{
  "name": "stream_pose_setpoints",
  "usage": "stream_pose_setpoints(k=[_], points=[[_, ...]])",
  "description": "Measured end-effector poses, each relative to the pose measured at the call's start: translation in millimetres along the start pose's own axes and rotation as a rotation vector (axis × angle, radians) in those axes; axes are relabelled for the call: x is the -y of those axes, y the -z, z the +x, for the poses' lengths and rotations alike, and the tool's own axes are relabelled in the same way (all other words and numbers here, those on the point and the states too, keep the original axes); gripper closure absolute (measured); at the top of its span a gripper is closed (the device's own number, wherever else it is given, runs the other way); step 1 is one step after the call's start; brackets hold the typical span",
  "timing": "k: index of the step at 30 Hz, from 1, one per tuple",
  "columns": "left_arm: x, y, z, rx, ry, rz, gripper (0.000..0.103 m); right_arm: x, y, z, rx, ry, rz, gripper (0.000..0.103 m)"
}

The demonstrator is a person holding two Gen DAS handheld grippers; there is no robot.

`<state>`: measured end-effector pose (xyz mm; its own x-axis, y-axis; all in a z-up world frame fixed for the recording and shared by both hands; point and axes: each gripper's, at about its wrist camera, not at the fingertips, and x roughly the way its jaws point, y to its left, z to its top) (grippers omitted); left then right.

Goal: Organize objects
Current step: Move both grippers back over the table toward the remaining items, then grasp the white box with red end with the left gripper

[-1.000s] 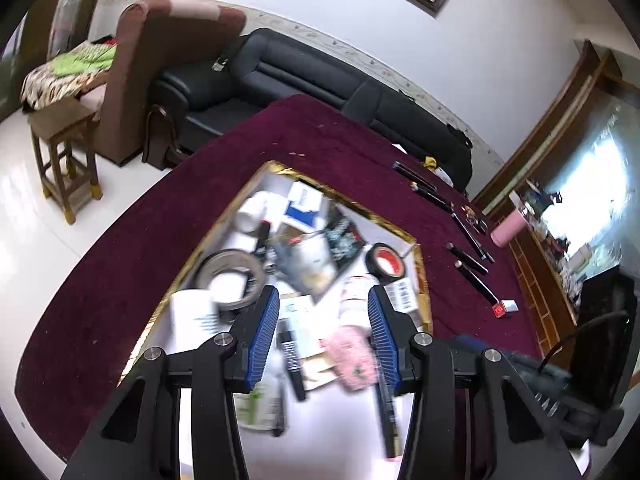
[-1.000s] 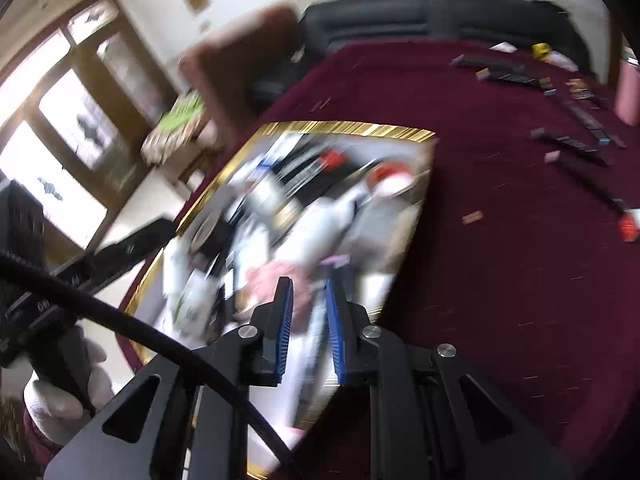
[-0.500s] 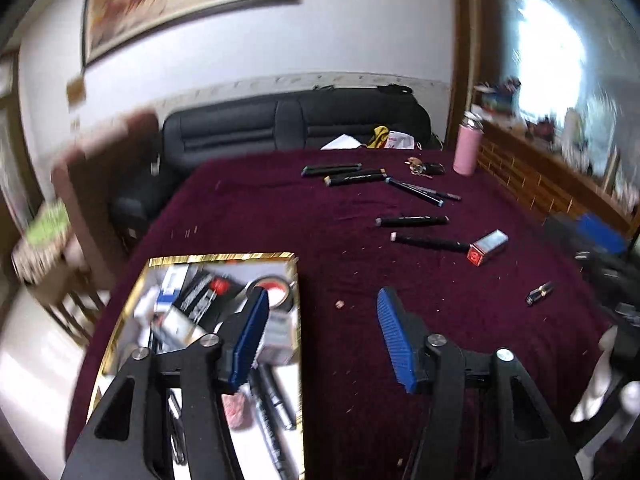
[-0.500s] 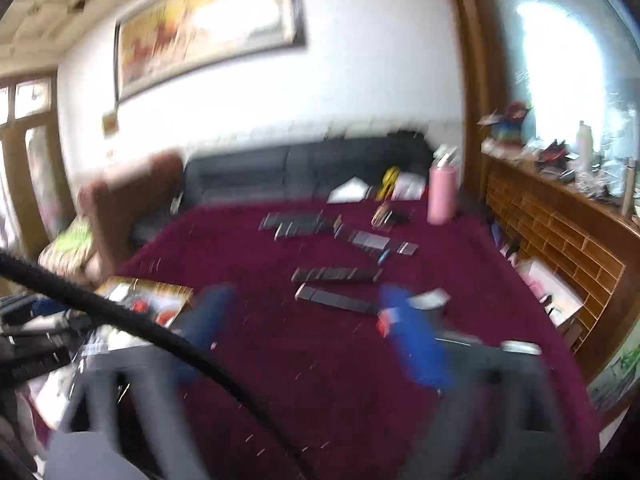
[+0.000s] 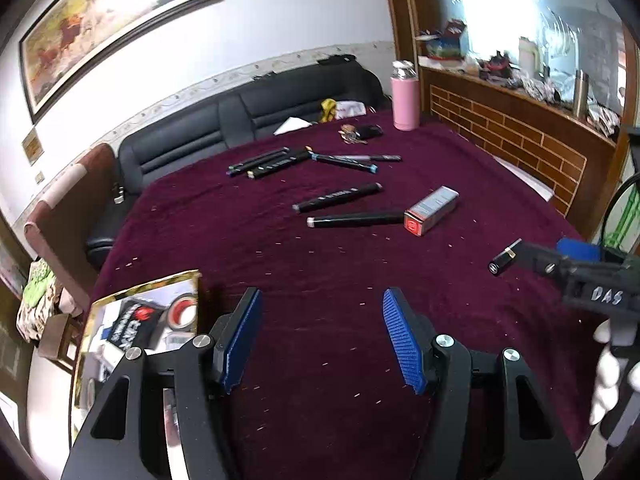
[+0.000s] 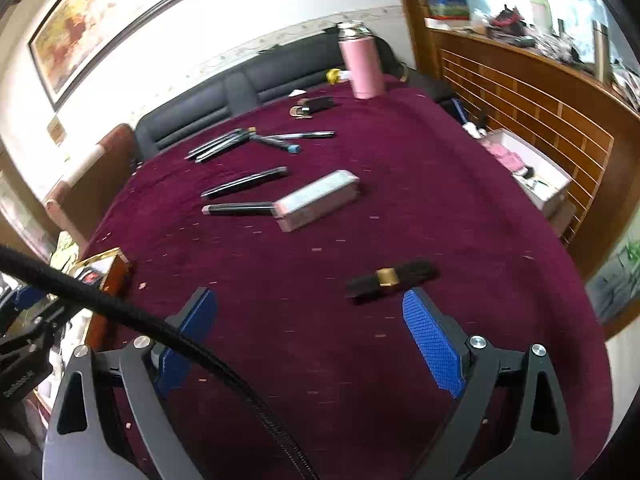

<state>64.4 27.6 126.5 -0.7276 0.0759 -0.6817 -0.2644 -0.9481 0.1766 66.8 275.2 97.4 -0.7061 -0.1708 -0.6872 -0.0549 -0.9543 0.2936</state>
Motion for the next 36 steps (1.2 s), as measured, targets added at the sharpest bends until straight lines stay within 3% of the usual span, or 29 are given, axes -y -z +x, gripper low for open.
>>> stream_pose_setpoints(k=[6, 10, 14, 17, 21, 30, 31, 33, 36], points=[[29, -9, 39, -0.064, 0.085, 0.070, 0.047, 55, -1, 7, -0.016, 0.040, 0.098, 0.007], [45, -24, 69, -0.097, 0.207, 0.138, 0.047, 86, 0, 17, -0.034, 0.013, 0.195, 0.007], [68, -45, 91, -0.082, 0.278, 0.228, 0.047, 102, 2, 32, -0.057, -0.023, 0.252, 0.007], [88, -67, 111, -0.055, 0.293, 0.312, 0.047, 109, 4, 44, -0.068, -0.058, 0.282, 0.007], [113, -90, 149, -0.096, 0.274, 0.410, 0.047, 114, 4, 48, -0.049, -0.090, 0.285, 0.007], [157, -93, 199, -0.164, 0.228, 0.599, 0.047, 109, 4, 52, -0.036, -0.067, 0.249, 0.006], [158, -95, 200, -0.183, 0.232, 0.592, 0.049, 108, 4, 52, -0.035, -0.064, 0.246, 0.006], [157, -98, 204, -0.244, 0.303, 0.537, 0.077, 109, 4, 54, -0.036, -0.058, 0.239, 0.006], [154, -93, 197, -0.249, 0.337, 0.503, 0.081, 108, 4, 55, -0.036, -0.051, 0.232, 0.006]])
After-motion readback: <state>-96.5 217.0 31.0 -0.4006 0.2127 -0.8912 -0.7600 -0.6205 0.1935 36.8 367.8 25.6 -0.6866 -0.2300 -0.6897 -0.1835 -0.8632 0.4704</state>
